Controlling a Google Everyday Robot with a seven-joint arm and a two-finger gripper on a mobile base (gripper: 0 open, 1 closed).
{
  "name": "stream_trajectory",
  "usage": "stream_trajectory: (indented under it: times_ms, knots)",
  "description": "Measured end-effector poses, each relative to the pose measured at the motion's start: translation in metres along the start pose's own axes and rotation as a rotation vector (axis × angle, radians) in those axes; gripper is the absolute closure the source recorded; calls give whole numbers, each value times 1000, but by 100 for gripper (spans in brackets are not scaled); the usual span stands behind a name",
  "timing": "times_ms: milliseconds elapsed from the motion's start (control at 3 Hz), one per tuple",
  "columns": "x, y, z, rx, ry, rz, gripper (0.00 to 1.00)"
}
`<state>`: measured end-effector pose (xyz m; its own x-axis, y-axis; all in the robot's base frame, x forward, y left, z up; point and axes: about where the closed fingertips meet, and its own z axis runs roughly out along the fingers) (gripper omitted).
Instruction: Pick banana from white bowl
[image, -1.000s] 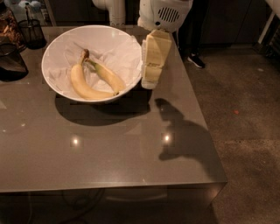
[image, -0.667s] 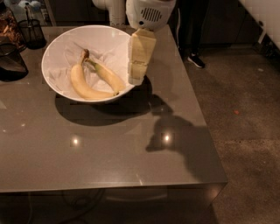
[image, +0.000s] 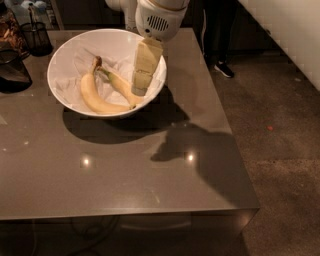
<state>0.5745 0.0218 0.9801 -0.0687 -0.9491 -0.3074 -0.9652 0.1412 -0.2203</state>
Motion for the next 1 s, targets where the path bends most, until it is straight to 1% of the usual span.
stream_trajectory:
  times_ms: [333, 667, 1000]
  knots:
    - [-3, -4, 4, -4, -11, 2, 0]
    - [-7, -15, 12, -36, -14, 10, 18]
    - [-10, -28, 20, -63, -12, 35, 42]
